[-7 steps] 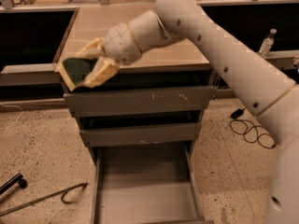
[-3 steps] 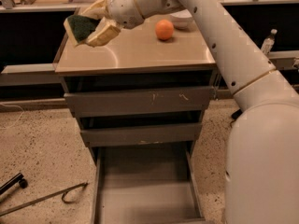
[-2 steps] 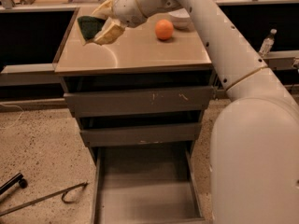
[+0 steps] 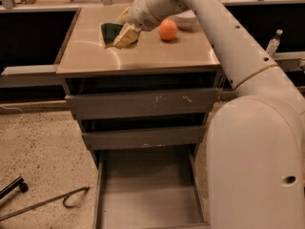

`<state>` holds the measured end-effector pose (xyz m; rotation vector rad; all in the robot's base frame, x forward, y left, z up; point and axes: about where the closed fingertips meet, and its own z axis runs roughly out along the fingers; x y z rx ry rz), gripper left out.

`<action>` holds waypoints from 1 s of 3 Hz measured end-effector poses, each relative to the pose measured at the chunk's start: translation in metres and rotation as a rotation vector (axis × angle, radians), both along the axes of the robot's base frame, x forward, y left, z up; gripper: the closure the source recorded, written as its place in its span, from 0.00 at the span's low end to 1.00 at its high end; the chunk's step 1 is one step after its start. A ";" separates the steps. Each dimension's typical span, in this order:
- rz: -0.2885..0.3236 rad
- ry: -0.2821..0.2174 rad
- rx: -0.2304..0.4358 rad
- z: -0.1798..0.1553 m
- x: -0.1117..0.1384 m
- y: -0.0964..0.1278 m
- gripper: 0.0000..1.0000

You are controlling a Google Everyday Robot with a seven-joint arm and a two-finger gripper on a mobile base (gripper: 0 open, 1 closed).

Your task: Pick sponge from bottom drawer and place on counter

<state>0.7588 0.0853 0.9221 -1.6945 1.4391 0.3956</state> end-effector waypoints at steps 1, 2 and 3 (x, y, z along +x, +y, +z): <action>-0.071 0.068 -0.016 -0.026 0.015 -0.019 1.00; -0.097 0.130 -0.061 -0.053 0.032 -0.024 1.00; -0.095 0.154 -0.101 -0.065 0.046 -0.021 1.00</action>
Offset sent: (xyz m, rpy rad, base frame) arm 0.0696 -0.0438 -0.0611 -0.1137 0.1886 -0.1375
